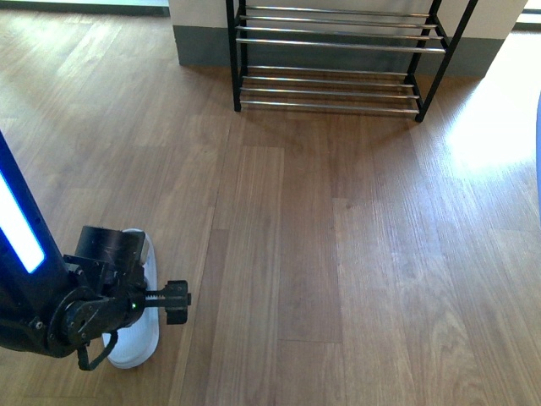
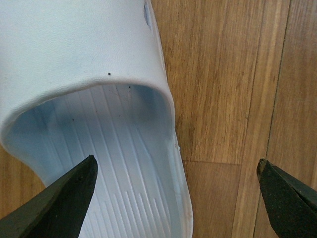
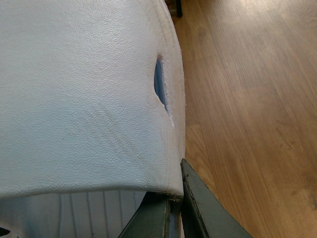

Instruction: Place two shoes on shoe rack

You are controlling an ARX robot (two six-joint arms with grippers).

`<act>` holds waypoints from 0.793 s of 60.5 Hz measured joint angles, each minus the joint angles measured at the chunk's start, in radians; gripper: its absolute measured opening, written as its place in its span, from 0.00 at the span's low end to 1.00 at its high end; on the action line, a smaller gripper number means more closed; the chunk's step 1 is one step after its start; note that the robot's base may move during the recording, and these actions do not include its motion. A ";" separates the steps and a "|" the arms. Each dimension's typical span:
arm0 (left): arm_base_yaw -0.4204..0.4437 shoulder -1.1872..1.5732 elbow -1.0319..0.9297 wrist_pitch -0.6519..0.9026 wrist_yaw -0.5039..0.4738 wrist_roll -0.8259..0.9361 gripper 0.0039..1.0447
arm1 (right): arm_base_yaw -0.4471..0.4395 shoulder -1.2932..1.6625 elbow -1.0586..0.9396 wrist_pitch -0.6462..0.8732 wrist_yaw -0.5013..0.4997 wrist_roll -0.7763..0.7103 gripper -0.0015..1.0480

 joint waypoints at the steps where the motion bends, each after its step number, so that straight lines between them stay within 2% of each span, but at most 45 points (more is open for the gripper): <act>1: 0.000 0.006 0.011 -0.004 -0.003 -0.002 0.91 | 0.000 0.000 0.000 0.000 0.000 0.000 0.01; 20: 0.007 0.104 0.145 -0.003 -0.044 -0.058 0.91 | 0.000 0.000 0.000 0.000 0.000 0.000 0.01; 37: -0.001 0.112 0.173 0.037 -0.025 -0.108 0.91 | 0.000 0.000 0.000 0.000 0.000 0.000 0.01; 48: 0.021 0.152 0.322 -0.080 -0.010 -0.113 0.91 | 0.000 0.000 0.000 0.000 0.000 0.000 0.01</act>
